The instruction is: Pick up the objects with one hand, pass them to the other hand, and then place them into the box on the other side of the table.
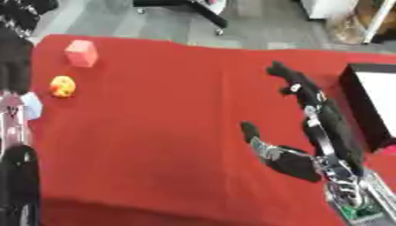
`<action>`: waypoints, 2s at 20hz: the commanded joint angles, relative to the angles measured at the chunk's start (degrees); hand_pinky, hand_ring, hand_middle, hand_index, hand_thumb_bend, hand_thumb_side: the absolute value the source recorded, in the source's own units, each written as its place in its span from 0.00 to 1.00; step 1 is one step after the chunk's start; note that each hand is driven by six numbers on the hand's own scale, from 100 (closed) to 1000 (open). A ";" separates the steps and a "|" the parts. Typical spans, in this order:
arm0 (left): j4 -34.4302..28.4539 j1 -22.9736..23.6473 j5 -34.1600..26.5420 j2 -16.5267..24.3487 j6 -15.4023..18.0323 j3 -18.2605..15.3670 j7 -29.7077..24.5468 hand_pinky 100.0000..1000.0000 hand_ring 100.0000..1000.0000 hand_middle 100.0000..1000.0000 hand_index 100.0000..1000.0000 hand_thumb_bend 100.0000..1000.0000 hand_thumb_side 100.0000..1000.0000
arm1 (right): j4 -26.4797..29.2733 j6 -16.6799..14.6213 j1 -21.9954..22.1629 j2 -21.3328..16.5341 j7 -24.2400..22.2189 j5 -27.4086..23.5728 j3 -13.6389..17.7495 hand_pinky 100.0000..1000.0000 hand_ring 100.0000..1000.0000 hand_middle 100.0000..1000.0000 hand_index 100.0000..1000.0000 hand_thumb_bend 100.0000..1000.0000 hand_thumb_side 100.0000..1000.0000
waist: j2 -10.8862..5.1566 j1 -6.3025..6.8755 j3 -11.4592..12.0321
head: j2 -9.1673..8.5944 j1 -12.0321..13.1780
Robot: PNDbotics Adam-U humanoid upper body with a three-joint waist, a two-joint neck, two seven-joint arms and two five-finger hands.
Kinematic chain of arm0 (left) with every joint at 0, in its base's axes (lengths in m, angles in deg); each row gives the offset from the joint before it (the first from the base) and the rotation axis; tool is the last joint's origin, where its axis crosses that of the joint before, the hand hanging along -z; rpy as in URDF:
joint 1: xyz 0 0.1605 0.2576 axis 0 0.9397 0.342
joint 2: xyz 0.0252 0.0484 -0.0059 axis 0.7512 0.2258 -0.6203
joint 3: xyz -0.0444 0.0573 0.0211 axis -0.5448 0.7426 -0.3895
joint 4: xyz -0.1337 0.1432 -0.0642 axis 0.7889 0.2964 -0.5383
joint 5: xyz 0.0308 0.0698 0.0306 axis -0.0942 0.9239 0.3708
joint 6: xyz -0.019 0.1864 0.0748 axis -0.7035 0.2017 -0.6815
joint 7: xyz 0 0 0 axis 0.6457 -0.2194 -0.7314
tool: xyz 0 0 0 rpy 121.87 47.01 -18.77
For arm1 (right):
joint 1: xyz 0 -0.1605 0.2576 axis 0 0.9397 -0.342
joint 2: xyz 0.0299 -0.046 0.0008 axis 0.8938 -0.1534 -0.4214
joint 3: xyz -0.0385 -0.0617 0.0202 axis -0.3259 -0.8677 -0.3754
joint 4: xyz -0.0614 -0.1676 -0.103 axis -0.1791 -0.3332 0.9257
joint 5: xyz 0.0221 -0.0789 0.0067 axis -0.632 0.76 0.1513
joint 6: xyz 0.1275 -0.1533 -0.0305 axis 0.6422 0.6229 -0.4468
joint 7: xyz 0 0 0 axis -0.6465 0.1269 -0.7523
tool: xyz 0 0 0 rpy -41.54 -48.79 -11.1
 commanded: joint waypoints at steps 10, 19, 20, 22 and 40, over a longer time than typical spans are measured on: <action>-1.22 -0.27 1.80 1.14 0.56 -0.20 -0.03 0.73 0.64 0.65 0.83 0.00 0.64 | 1.19 0.06 -0.85 -0.44 -0.12 0.35 0.44 0.69 0.90 0.83 1.00 0.19 0.44 | -0.70 0.20 0.06 | -0.16 0.19; 19.80 -0.10 47.96 30.58 11.88 0.61 -3.64 0.84 0.75 0.75 0.92 0.09 0.29 | 1.19 0.15 -0.82 -1.62 -0.65 0.26 0.20 0.69 0.90 0.83 1.00 0.19 0.44 | -1.37 2.45 -0.64 | -0.16 3.86; 25.99 -1.19 52.01 34.09 14.18 1.73 -4.28 0.85 0.76 0.76 0.93 0.17 0.33 | 1.19 0.09 -0.83 -1.73 -0.79 0.23 0.08 0.69 0.90 0.83 1.00 0.19 0.44 | -1.45 2.70 -0.79 | -0.16 3.86; 39.25 -4.34 59.01 40.44 17.68 4.63 -6.08 0.86 0.78 0.78 0.95 0.31 0.37 | 1.19 0.02 -0.81 -1.96 -1.00 0.15 -0.06 0.69 0.90 0.83 1.00 0.19 0.44 | -1.66 3.06 -1.15 | -0.16 3.87; 85.89 -22.59 89.64 40.68 22.70 13.31 1.27 0.86 0.78 0.75 0.90 0.51 0.32 | 1.19 -0.01 -0.13 -1.76 -1.38 -0.29 -0.66 0.69 0.90 0.83 1.00 0.18 0.44 | -1.88 2.65 -1.76 | -0.16 4.59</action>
